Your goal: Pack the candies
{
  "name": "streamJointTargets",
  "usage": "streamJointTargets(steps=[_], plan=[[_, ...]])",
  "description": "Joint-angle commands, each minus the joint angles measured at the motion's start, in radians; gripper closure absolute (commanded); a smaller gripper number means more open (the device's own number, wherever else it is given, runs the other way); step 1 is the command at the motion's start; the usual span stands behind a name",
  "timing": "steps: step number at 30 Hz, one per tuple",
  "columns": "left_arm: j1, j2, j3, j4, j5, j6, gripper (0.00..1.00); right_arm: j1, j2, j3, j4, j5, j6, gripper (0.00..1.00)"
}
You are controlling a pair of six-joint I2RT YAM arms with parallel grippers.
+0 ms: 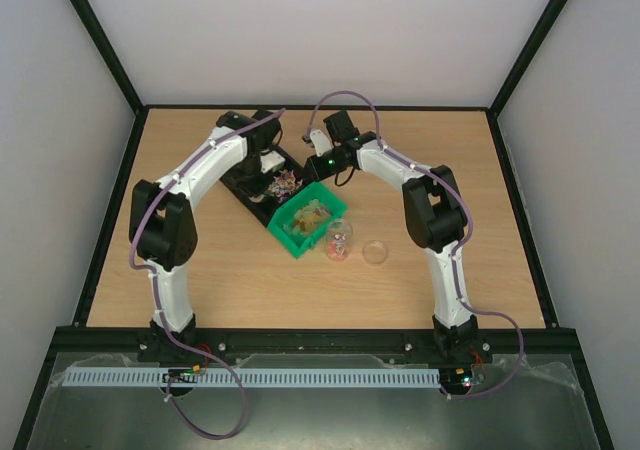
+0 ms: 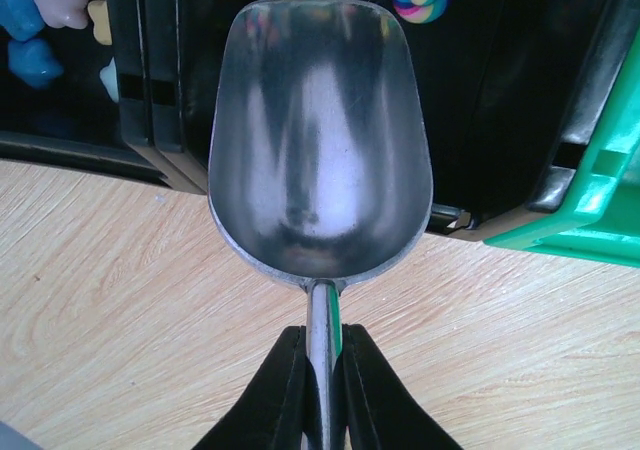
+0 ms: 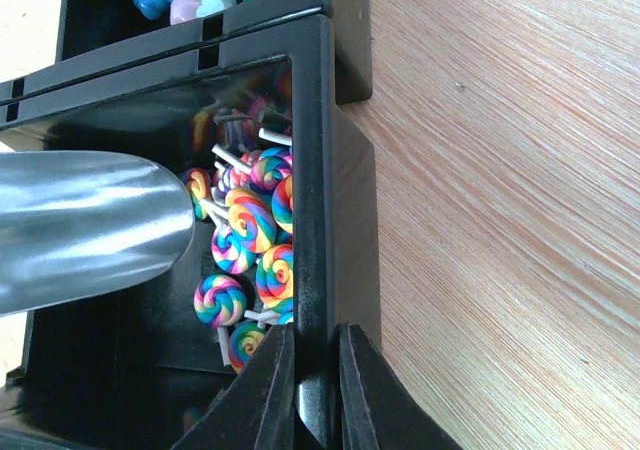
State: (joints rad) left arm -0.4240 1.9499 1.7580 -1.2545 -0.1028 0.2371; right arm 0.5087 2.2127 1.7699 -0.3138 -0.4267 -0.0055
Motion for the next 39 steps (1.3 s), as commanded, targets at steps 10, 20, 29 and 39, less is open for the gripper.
streamJointTargets(steps=[10,20,29,39], plan=[[-0.048,-0.078,0.031,-0.043,-0.077,0.022,0.98,0.012,-0.016,-0.019,-0.011,-0.032,0.005,0.9],[-0.061,-0.082,-0.046,-0.046,-0.128,0.042,0.98,0.013,-0.025,-0.018,-0.007,-0.039,0.006,0.91],[-0.072,-0.037,-0.047,-0.046,-0.208,0.09,0.98,0.012,-0.027,-0.021,-0.005,-0.044,0.004,0.91],[-0.106,0.035,-0.02,-0.045,-0.248,0.133,0.98,0.013,-0.028,-0.021,-0.002,-0.053,0.007,0.94]])
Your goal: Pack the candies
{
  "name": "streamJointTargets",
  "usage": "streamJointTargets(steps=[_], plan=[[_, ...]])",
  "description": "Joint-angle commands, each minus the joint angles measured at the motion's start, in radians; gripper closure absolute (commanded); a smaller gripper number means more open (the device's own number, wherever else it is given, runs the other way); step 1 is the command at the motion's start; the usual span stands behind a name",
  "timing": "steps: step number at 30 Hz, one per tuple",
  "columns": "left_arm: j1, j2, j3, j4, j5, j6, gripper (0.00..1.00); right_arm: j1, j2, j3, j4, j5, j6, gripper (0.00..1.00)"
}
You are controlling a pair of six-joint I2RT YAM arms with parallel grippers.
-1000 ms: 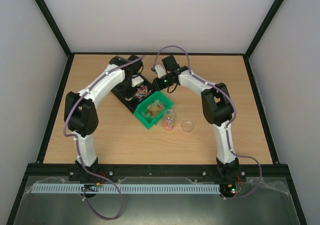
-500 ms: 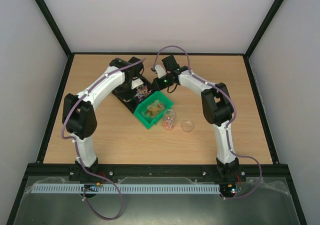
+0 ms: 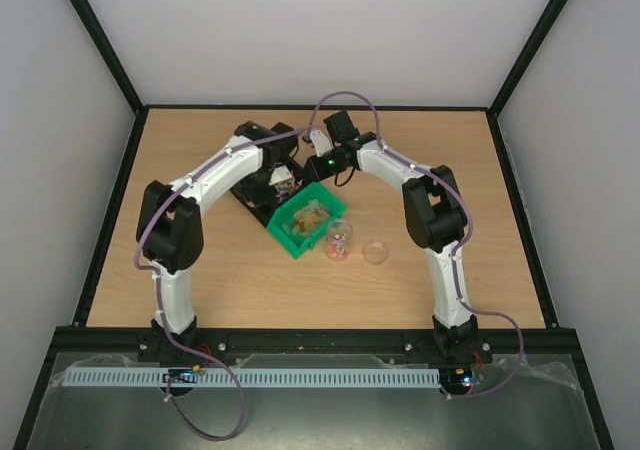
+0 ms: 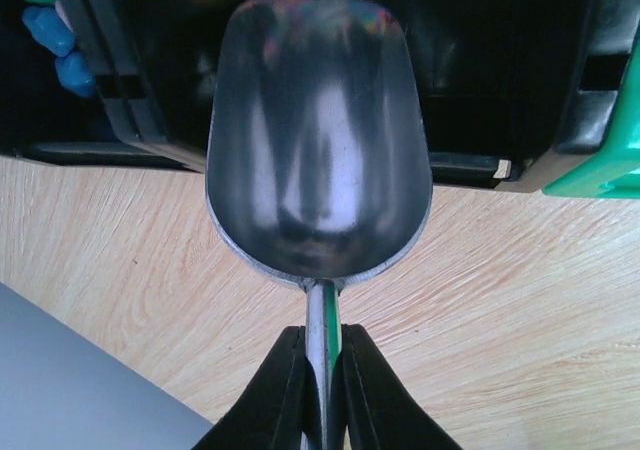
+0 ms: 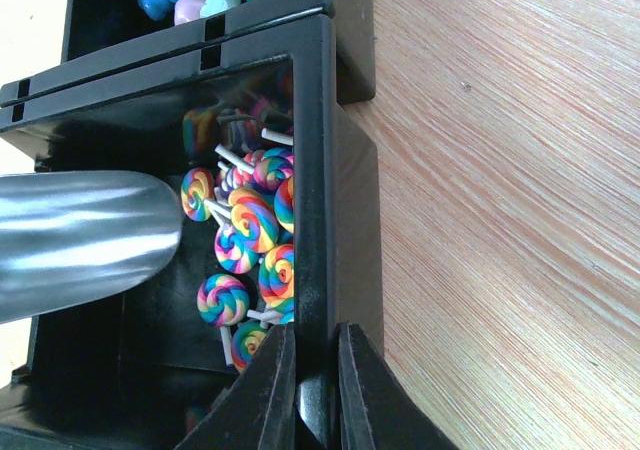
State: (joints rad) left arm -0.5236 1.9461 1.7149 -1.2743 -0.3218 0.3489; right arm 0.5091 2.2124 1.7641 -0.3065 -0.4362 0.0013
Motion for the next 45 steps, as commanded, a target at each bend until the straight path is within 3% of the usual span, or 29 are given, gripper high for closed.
streamJointTargets(steps=[1,9,18,36,45], plan=[[-0.006,0.047,0.024,-0.026,-0.021,0.02,0.98,0.012,-0.027,-0.015,-0.009,-0.046,0.0,0.95],[0.032,0.063,-0.011,0.047,0.212,-0.023,0.98,0.012,-0.037,-0.028,-0.004,-0.069,-0.015,0.99],[0.045,-0.06,-0.32,0.393,0.252,-0.022,0.98,0.012,-0.05,-0.054,0.006,-0.099,-0.037,0.99],[0.054,-0.09,-0.582,0.908,0.44,-0.068,0.98,0.012,-0.054,-0.067,0.004,-0.14,-0.064,0.99],[0.132,-0.199,-0.752,1.044,0.549,-0.055,0.98,0.012,-0.049,-0.061,0.009,-0.08,-0.042,0.99]])
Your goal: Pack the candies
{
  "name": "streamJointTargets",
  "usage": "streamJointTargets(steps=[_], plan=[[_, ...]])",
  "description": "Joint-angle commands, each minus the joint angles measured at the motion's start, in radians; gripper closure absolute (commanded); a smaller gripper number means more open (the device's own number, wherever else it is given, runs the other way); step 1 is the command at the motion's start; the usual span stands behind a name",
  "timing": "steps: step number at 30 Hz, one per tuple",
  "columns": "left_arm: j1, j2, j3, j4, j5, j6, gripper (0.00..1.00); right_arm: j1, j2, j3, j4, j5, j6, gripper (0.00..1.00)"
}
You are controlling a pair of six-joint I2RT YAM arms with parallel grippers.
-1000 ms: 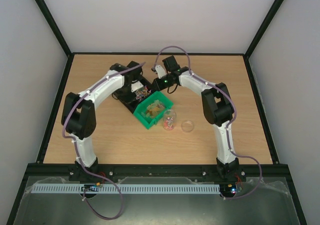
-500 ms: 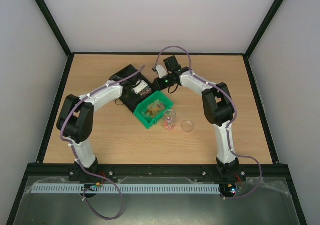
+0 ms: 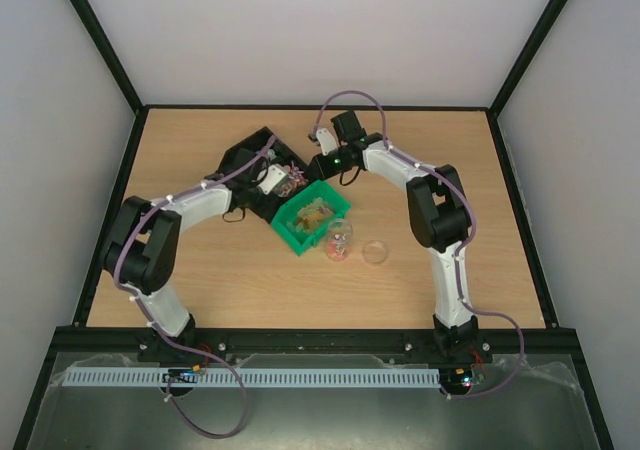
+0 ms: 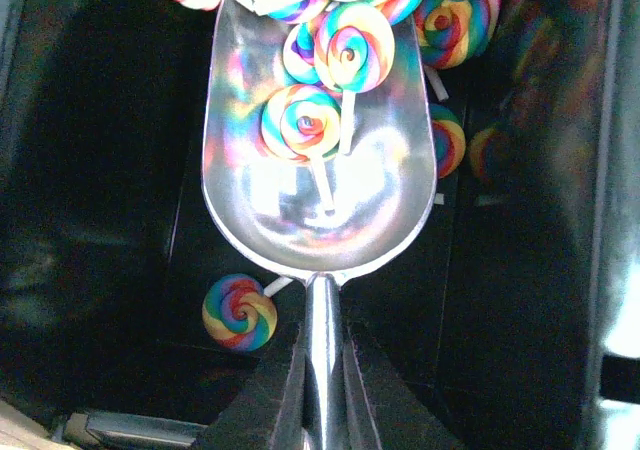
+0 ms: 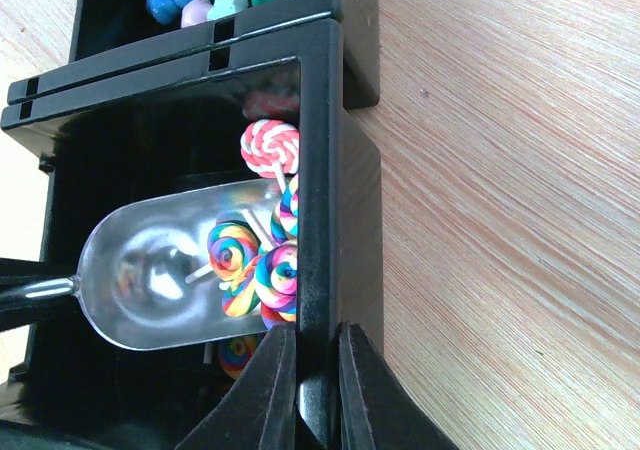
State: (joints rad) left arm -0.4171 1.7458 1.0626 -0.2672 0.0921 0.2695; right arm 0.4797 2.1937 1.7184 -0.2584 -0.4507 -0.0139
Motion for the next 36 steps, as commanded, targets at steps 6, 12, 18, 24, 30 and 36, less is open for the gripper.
streamJointTargets(steps=[6,12,18,24,30,36], plan=[[0.055,-0.088,-0.209,0.137,0.195,0.06,0.98,0.04,-0.034,-0.014,-0.036,-0.034,-0.023,0.99],[0.079,-0.117,-0.246,0.162,0.19,0.087,0.98,0.039,-0.033,-0.013,-0.041,-0.021,-0.019,0.98],[0.123,-0.166,-0.316,0.215,0.219,0.122,0.98,0.035,-0.031,-0.011,-0.039,-0.015,-0.016,0.98],[0.143,-0.2,-0.379,0.29,0.241,0.121,0.98,0.035,-0.033,-0.012,-0.042,-0.014,-0.017,0.97],[0.208,-0.206,-0.386,0.303,0.297,0.093,0.98,0.033,-0.031,-0.01,-0.042,-0.009,-0.018,0.95],[0.226,-0.231,-0.409,0.301,0.331,0.121,0.98,0.032,-0.035,-0.008,-0.045,-0.008,-0.021,0.9]])
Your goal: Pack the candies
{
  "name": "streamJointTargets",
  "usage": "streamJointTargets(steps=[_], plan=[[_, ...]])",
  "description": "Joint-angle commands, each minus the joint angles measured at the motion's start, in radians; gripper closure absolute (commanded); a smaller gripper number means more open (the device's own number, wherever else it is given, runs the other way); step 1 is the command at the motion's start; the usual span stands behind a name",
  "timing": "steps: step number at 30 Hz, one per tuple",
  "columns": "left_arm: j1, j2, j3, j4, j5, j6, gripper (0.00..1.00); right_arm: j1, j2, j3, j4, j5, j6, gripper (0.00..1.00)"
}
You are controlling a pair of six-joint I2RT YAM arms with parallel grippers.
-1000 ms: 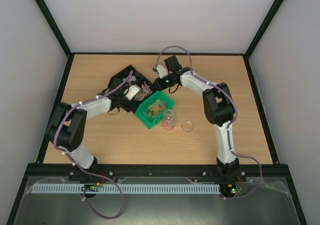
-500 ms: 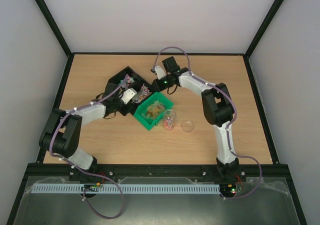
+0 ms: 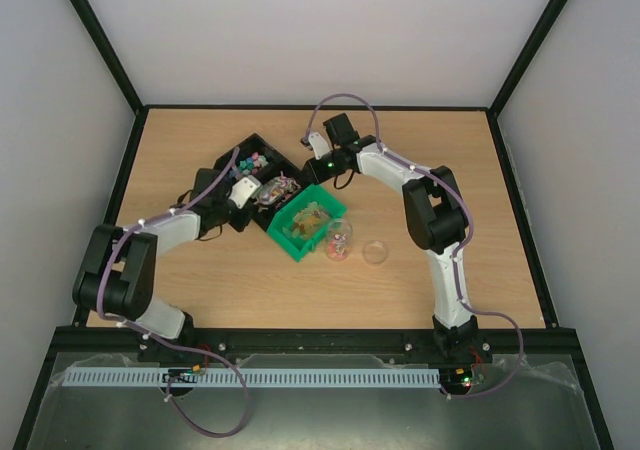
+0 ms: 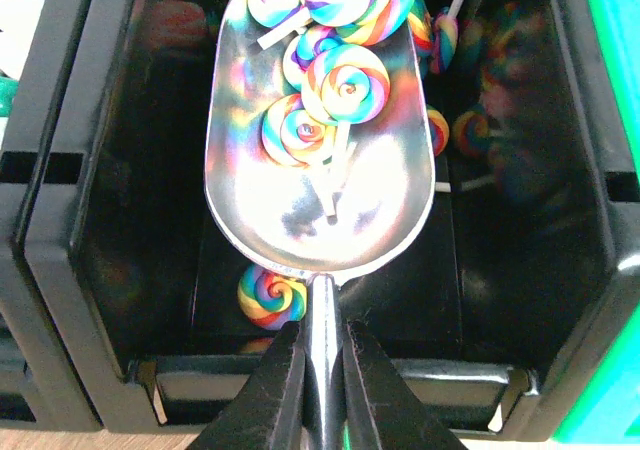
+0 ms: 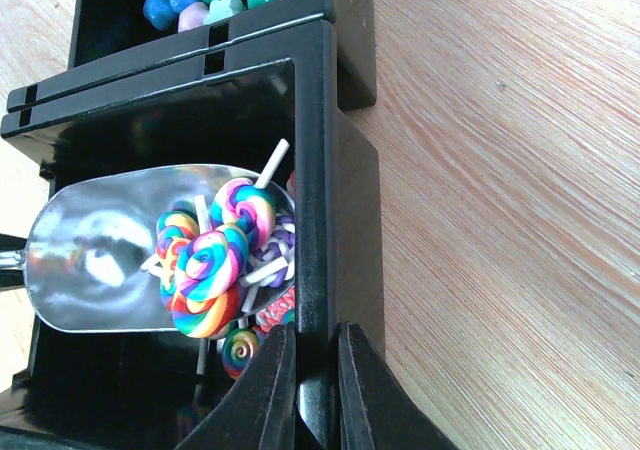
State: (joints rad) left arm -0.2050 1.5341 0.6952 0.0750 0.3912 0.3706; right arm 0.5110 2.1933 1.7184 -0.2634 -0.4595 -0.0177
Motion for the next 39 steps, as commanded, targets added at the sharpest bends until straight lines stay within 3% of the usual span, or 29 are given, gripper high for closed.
streamJointTargets(steps=[1,25,32,39], plan=[[0.017,-0.025,-0.045,-0.04,0.037,0.024,0.98,0.001,-0.034,-0.007,-0.041,-0.001,-0.016,0.89],[0.096,-0.17,-0.057,-0.066,0.154,0.022,0.98,-0.013,-0.1,0.048,-0.067,0.007,-0.025,0.12],[0.108,-0.235,-0.001,-0.161,0.179,0.027,0.98,-0.061,-0.127,0.082,-0.114,-0.034,-0.023,0.0],[0.108,-0.321,0.102,-0.374,0.268,0.15,0.98,-0.138,-0.206,0.057,-0.18,-0.103,-0.042,0.01]])
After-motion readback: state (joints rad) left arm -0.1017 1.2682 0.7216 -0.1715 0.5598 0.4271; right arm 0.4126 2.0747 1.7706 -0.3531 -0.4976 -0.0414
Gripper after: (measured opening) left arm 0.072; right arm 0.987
